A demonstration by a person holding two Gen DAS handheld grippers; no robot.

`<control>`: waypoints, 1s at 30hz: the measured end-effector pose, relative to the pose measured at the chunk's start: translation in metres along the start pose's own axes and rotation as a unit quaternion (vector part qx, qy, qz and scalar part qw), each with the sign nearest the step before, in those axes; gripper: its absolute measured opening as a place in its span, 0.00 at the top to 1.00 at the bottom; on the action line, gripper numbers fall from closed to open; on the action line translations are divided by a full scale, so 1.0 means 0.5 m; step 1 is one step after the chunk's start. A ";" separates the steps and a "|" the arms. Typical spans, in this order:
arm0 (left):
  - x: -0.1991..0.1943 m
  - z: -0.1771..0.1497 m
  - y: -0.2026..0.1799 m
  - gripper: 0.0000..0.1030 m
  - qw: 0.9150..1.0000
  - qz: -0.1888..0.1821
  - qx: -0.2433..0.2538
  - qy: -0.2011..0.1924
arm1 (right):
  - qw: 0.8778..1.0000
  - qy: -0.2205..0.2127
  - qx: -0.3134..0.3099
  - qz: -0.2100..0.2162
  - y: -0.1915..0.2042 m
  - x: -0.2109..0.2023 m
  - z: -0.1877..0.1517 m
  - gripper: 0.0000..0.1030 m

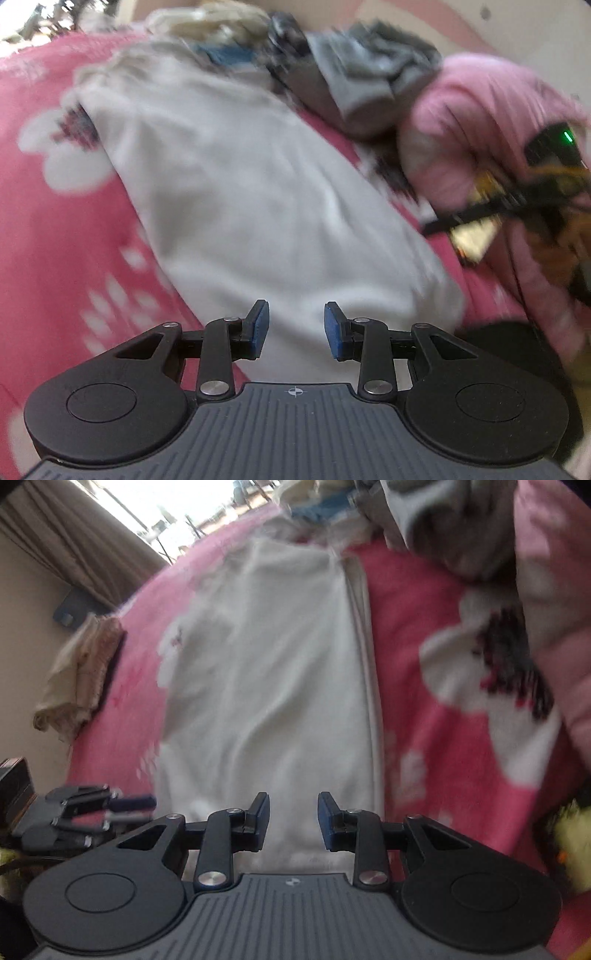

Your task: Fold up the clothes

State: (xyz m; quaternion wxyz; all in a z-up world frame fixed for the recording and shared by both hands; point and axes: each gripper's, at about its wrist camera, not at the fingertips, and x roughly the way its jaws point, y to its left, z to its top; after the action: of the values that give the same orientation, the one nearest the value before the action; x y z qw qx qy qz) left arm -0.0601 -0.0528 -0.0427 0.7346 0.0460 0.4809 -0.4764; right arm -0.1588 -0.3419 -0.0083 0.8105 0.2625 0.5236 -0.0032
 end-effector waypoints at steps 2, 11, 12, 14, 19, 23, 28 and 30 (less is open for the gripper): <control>0.015 -0.030 -0.020 0.69 0.999 0.005 0.012 0.030 | 0.999 0.011 0.000 -0.039 -0.004 0.021 -0.013 0.74; -0.018 -0.032 -0.033 0.68 0.999 0.018 0.031 0.025 | 0.993 -0.102 -0.020 -0.057 0.096 -0.025 -0.030 0.71; -0.020 -0.027 -0.033 0.68 0.999 0.018 0.032 0.023 | 0.993 -0.103 -0.025 -0.053 0.109 -0.014 -0.024 0.71; -0.018 -0.019 -0.033 0.68 0.999 0.017 0.031 0.019 | 0.993 -0.100 -0.030 -0.057 0.123 0.010 -0.019 0.71; 0.015 -0.020 -0.032 0.68 0.999 0.019 0.020 0.028 | 0.994 -0.097 -0.014 -0.051 0.136 0.043 -0.002 0.71; 0.032 -0.026 -0.030 0.68 0.999 0.018 0.015 0.040 | 0.994 -0.091 -0.027 -0.063 0.149 0.063 0.004 0.71; 0.028 -0.024 -0.024 0.68 0.999 0.011 0.008 0.036 | 0.994 -0.080 -0.026 -0.070 0.148 0.078 0.003 0.71; 0.027 -0.024 -0.022 0.68 0.999 0.010 0.007 0.036 | 0.994 -0.078 -0.022 -0.070 0.144 0.080 0.000 0.71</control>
State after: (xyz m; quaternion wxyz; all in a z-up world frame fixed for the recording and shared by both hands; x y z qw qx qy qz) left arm -0.0752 -0.0614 -0.0549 0.7212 0.0728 0.5031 -0.4705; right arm -0.1203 -0.2690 -0.0120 0.8521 0.2064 0.4759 -0.0695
